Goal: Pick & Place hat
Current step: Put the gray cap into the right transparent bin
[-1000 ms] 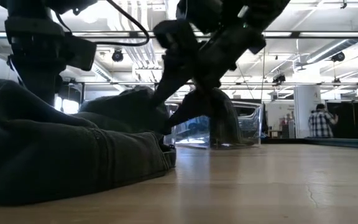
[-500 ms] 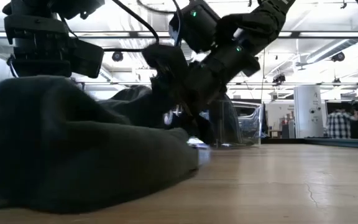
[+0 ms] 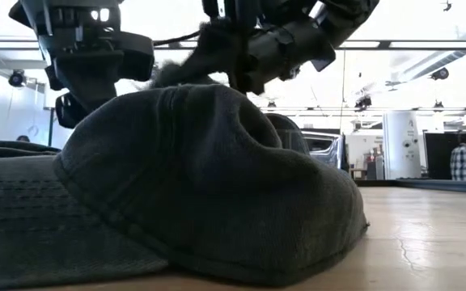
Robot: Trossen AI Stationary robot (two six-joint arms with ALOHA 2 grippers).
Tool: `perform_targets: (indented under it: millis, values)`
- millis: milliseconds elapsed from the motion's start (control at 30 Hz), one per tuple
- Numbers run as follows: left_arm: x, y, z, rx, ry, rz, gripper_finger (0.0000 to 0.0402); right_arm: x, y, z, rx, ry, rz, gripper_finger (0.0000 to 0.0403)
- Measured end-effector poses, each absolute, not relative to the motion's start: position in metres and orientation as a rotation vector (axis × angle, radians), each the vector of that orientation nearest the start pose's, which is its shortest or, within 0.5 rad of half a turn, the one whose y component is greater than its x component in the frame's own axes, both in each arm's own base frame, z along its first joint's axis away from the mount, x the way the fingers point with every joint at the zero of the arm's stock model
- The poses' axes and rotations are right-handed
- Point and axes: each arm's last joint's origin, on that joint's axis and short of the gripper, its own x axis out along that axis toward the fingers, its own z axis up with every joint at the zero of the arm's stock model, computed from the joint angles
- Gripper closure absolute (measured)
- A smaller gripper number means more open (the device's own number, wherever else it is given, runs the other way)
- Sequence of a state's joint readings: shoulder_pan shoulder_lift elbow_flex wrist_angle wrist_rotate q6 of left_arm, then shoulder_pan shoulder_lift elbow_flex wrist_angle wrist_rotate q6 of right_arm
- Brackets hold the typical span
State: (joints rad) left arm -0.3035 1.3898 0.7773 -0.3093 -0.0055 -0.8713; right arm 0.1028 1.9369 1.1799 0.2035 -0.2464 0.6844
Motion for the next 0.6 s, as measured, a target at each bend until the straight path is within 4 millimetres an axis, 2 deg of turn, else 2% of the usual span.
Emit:
perform_targets:
  millis: [133, 333, 367, 467, 600]
  values:
    - [0.252, -0.078, 0.2, -0.681, 0.936, 0.148, 0.0248, 0.404, 0.049, 0.175, 0.686, 0.716, 0.12, 0.0239]
    - [0.251, -0.078, 0.213, -0.686, 0.877, 0.143, 0.0248, 0.4, 0.045, 0.183, 0.652, 0.696, 0.116, 0.0368]
    - [0.251, -0.077, 0.215, -0.688, 0.87, 0.139, 0.0248, 0.399, 0.044, 0.186, 0.651, 0.694, 0.114, 0.038]
    - [0.25, -0.079, 0.225, -0.696, 0.841, 0.121, 0.0248, 0.395, 0.04, 0.202, 0.65, 0.661, 0.116, 0.0387]
    - [0.248, -0.083, 0.245, -0.704, 0.786, 0.075, 0.0248, 0.38, 0.033, 0.237, 0.619, 0.597, 0.122, 0.0388]
